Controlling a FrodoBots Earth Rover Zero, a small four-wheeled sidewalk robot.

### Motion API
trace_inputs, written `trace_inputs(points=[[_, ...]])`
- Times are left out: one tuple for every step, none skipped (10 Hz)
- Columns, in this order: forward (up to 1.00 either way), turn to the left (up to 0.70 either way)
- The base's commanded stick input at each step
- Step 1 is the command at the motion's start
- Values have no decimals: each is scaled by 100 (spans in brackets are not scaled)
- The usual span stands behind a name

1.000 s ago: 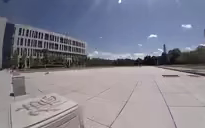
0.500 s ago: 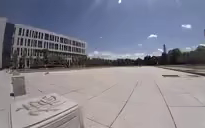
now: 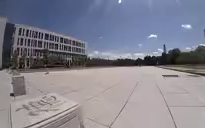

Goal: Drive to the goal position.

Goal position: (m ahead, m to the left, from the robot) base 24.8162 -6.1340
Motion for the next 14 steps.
trace_inputs(points=[[6,0],[6,0],[5,0],[6,0],[6,0],[6,0],[6,0],[6,0],[6,0],[6,0],[6,0],[6,0],[6,0],[6,0]])
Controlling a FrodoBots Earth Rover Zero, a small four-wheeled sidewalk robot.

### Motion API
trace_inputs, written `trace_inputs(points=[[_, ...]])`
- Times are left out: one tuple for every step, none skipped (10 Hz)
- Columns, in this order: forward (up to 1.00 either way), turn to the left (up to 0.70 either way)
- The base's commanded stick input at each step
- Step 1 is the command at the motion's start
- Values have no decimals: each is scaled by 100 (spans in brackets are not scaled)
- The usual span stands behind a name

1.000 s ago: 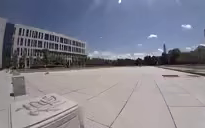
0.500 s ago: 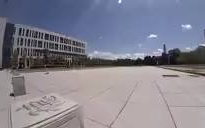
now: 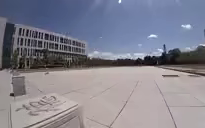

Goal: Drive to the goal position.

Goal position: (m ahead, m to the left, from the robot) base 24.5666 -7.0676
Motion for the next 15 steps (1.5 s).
trace_inputs(points=[[6,0],[6,0],[6,0],[6,0],[5,0],[6,0],[6,0],[6,0],[6,0],[6,0],[6,0],[4,0],[-8,0],[-19,0],[-38,0]])
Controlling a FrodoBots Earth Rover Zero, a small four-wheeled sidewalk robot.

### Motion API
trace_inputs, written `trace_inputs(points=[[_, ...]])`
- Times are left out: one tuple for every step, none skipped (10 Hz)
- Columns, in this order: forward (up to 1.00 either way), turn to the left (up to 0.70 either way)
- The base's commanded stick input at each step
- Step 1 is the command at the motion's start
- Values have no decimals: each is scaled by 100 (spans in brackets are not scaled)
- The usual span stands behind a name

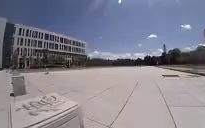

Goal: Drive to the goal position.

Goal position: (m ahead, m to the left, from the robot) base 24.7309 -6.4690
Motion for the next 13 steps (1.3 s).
trace_inputs(points=[[-51,0],[-56,0],[-56,0],[-56,0],[-17,0],[0,0],[0,0],[2,0],[3,0],[0,0],[0,0],[0,0],[0,0]])
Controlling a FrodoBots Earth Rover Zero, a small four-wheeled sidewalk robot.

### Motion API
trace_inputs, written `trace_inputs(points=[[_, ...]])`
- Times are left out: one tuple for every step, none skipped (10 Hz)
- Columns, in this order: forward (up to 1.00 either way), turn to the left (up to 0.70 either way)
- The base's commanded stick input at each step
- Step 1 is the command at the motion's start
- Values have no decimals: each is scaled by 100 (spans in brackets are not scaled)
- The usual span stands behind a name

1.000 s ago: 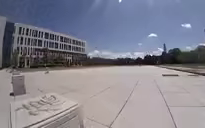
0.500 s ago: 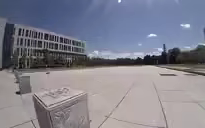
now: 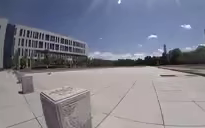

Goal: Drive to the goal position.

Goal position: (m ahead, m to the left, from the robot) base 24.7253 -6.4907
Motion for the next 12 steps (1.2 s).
trace_inputs(points=[[0,0],[3,0],[22,-4],[65,-18],[70,-24],[70,-29],[70,-33],[70,-33],[70,-33],[70,-33],[70,-33],[70,-33]])
